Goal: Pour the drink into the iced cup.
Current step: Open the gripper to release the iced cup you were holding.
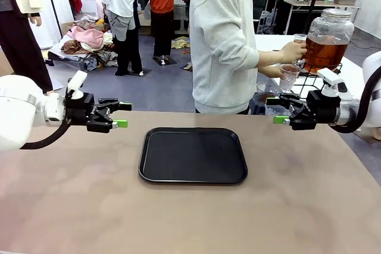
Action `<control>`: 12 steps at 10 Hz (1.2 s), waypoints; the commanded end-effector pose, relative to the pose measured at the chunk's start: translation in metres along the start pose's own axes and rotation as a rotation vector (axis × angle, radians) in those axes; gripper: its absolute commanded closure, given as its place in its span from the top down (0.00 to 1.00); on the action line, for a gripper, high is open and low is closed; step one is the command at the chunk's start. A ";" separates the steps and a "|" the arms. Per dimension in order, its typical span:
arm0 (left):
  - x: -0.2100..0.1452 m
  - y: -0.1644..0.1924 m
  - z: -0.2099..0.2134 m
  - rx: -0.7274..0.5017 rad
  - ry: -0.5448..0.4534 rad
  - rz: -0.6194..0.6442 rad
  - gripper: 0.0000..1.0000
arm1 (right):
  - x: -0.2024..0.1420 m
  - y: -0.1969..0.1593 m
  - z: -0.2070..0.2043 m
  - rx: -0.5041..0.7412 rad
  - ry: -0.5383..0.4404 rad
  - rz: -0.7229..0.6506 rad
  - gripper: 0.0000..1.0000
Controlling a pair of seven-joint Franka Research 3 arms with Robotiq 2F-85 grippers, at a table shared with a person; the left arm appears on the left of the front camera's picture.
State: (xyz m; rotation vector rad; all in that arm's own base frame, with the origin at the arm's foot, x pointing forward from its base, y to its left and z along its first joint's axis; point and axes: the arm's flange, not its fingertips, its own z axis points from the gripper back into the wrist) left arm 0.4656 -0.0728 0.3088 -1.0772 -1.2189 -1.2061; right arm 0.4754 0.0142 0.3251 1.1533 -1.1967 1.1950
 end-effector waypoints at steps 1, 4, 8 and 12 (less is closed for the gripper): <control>0.001 -0.001 -0.001 -0.001 0.000 -0.002 1.00 | 0.003 -0.001 -0.001 0.002 0.001 -0.002 1.00; 0.001 -0.001 -0.001 -0.001 0.000 -0.002 1.00 | 0.003 -0.001 -0.001 0.002 0.001 -0.002 1.00; 0.001 -0.001 -0.001 -0.001 0.000 -0.002 1.00 | 0.003 -0.001 -0.001 0.002 0.001 -0.002 1.00; 0.001 -0.001 -0.001 -0.001 0.000 -0.002 1.00 | 0.003 -0.001 -0.001 0.002 0.001 -0.002 1.00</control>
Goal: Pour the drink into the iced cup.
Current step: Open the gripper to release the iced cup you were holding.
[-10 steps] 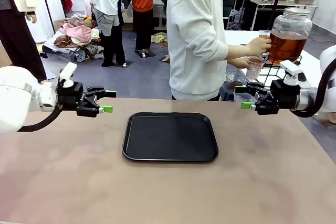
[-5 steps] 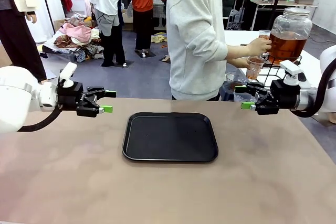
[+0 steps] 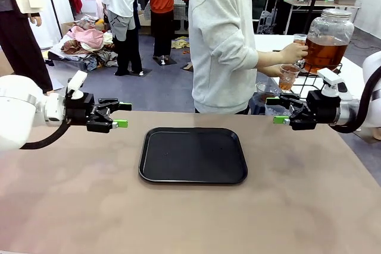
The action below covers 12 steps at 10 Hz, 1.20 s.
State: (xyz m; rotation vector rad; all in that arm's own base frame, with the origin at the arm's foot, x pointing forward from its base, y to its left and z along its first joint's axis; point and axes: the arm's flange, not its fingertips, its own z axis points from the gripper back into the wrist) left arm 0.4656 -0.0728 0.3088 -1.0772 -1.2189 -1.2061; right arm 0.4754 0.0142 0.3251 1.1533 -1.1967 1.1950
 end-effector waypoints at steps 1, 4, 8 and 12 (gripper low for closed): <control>0.001 -0.001 -0.001 -0.001 0.000 -0.002 1.00 | 0.003 -0.001 -0.001 0.002 0.001 -0.002 1.00; 0.001 -0.001 -0.001 -0.001 0.000 -0.002 1.00 | 0.003 -0.001 -0.001 0.002 0.001 -0.002 1.00; 0.001 -0.001 -0.001 -0.001 0.000 -0.002 1.00 | 0.003 -0.001 -0.001 0.002 0.001 -0.002 1.00; 0.001 -0.001 -0.001 -0.001 0.000 -0.002 1.00 | 0.003 -0.001 -0.001 0.002 0.001 -0.002 1.00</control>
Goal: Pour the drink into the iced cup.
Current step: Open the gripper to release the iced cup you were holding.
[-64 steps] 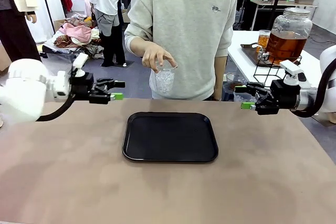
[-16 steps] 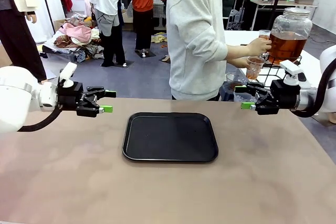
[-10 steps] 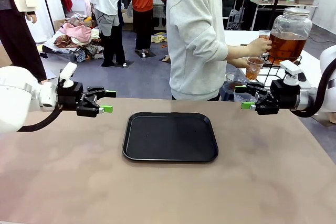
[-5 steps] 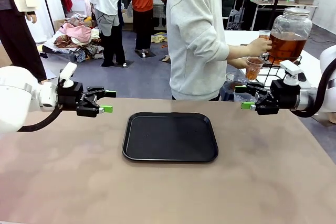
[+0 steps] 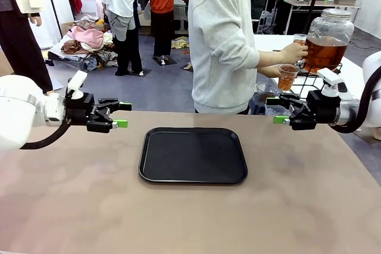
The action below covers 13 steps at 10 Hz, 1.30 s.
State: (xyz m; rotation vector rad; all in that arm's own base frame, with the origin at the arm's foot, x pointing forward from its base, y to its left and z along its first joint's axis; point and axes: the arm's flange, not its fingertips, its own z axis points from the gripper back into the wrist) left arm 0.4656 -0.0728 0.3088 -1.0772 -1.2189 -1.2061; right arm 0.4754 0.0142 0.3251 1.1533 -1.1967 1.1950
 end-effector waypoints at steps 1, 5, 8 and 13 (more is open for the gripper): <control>0.001 -0.001 -0.001 -0.001 0.000 -0.002 1.00 | 0.003 -0.001 -0.001 0.002 0.001 -0.002 1.00; 0.001 -0.001 -0.001 -0.001 0.000 -0.002 1.00 | 0.003 -0.001 -0.001 0.002 0.001 -0.002 1.00; 0.001 -0.001 -0.001 -0.001 0.000 -0.002 1.00 | 0.003 -0.001 -0.001 0.002 0.001 -0.002 1.00; 0.001 -0.001 -0.001 -0.001 0.000 -0.002 1.00 | 0.003 -0.001 -0.001 0.002 0.001 -0.002 1.00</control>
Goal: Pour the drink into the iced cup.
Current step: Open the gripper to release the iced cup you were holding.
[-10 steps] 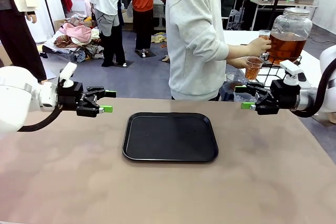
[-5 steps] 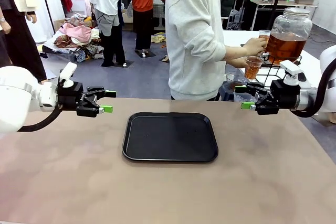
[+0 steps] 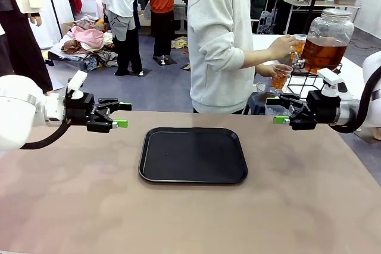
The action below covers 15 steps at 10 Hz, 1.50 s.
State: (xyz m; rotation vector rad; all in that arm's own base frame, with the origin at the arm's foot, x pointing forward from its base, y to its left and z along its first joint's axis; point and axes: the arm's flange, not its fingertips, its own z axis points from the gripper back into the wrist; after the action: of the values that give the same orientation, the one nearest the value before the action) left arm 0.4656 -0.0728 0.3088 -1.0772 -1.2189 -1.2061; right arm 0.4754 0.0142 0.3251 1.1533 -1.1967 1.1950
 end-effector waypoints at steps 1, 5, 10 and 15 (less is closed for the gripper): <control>0.001 -0.001 0.000 -0.001 0.000 -0.002 1.00 | 0.003 -0.001 -0.001 0.002 0.001 -0.002 1.00; 0.001 -0.001 0.000 -0.001 0.000 -0.002 1.00 | 0.003 -0.001 -0.001 0.002 0.001 -0.002 1.00; 0.001 -0.001 0.000 -0.001 0.000 -0.002 1.00 | 0.003 -0.001 -0.001 0.002 0.001 -0.002 1.00; 0.001 -0.001 0.000 -0.001 0.000 -0.002 1.00 | 0.003 -0.001 -0.001 0.002 0.001 -0.002 1.00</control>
State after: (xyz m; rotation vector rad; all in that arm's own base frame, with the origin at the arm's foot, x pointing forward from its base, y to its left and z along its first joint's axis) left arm 0.4656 -0.0728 0.3088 -1.0772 -1.2189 -1.2061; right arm 0.4754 0.0142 0.3251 1.1533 -1.1967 1.1950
